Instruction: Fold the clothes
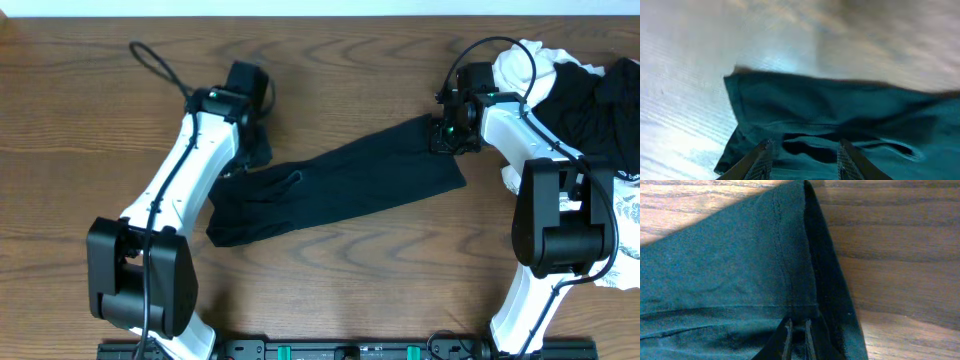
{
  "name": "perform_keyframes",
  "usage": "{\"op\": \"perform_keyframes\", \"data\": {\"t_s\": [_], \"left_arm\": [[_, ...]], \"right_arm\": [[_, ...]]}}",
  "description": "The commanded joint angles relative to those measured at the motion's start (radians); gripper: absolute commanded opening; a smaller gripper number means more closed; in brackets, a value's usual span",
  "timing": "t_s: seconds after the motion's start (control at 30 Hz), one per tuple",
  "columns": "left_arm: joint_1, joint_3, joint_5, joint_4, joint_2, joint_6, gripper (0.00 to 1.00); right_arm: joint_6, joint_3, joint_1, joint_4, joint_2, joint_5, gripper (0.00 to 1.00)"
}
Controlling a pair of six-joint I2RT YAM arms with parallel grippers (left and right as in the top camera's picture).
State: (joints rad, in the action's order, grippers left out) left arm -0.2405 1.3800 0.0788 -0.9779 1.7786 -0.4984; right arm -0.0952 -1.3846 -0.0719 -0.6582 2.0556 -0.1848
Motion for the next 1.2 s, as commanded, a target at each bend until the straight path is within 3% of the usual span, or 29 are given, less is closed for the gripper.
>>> {"op": "perform_keyframes", "data": {"t_s": [0.0,0.3,0.53,0.9,1.17], "left_arm": [[0.021,-0.088,-0.019,0.023,0.017,-0.053,0.43],[0.022,-0.251,-0.064,0.112,0.017,-0.053,0.44],[0.022,-0.380,-0.064,0.293,0.022,-0.053,0.47],[0.024,-0.388,-0.058,0.589,0.048,0.097,0.47],[0.079,-0.388,0.042,0.720,0.048,0.137,0.48]], "right_arm": [[-0.009,0.006,-0.003,-0.003,-0.005,0.005,0.10],[-0.010,0.006,-0.003,-0.007,-0.005,0.005,0.10],[-0.009,0.006,-0.003,-0.019,-0.005,0.005,0.09],[-0.026,0.006,-0.003,-0.026,-0.006,-0.003,0.09],[-0.089,0.003,0.000,-0.005,-0.006,-0.007,0.14]]}}
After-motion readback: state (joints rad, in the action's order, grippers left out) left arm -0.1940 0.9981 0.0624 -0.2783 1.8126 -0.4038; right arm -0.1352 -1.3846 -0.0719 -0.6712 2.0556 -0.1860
